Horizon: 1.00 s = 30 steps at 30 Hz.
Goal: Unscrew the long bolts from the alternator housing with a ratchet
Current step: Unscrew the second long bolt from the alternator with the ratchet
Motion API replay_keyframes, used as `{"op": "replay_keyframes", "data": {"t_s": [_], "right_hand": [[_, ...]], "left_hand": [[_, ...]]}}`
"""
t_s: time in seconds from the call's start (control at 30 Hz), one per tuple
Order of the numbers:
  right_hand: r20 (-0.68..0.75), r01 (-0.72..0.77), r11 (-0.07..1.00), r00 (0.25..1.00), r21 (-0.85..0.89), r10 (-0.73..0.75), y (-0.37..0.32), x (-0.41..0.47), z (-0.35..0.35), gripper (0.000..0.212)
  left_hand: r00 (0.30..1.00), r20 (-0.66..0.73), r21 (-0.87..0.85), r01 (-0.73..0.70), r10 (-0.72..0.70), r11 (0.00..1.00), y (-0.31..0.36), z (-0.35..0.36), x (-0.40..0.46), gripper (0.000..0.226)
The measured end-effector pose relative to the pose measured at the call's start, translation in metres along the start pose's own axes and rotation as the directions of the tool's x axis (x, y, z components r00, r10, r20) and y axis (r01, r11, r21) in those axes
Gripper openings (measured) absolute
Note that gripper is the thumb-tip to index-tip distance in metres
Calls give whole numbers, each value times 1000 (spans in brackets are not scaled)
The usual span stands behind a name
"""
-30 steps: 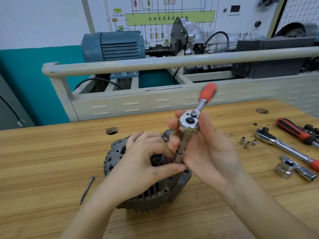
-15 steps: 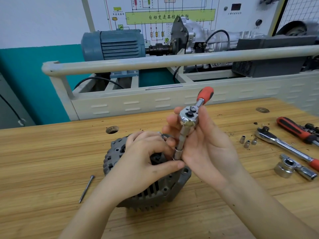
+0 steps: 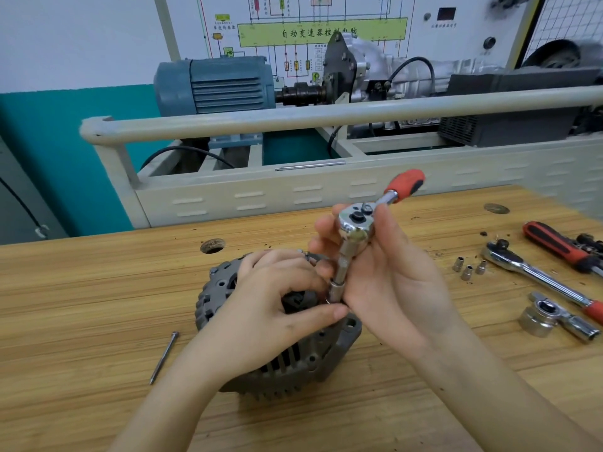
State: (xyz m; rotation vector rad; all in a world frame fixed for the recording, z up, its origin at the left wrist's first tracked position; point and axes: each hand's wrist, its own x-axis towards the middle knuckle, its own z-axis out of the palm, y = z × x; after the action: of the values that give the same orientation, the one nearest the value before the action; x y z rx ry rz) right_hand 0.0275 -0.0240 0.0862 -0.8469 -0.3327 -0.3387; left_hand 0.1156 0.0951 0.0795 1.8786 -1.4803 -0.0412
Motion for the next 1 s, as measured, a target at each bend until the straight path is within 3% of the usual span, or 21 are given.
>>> {"op": "replay_keyframes", "data": {"t_s": [0.2, 0.33, 0.43, 0.57, 0.77, 1.0], "right_hand": [[-46, 37, 999, 998, -14, -37, 1, -2, 1, 30], [-64, 100, 994, 993, -48, -103, 2, -4, 2, 24], [-78, 85, 996, 993, -35, -87, 4, -3, 2, 35], [-74, 66, 998, 995, -4, -66, 4, 0, -1, 31], [-51, 79, 996, 995, -37, -80, 2, -2, 0, 27], [-8, 69, 995, 998, -67, -70, 2, -2, 1, 25]], "left_hand": [[996, -78, 0, 38, -38, 999, 2, 4, 0, 42], [997, -68, 18, 44, -43, 999, 1, 4, 1, 42], [998, -56, 0, 30, -30, 1000, 1, 3, 1, 45], [998, -57, -51, 23, -26, 998, 1, 2, 0, 49], [998, -47, -39, 41, -43, 998, 1, 2, 2, 37], [999, -23, -20, 33, -33, 999, 1, 2, 2, 49]]}}
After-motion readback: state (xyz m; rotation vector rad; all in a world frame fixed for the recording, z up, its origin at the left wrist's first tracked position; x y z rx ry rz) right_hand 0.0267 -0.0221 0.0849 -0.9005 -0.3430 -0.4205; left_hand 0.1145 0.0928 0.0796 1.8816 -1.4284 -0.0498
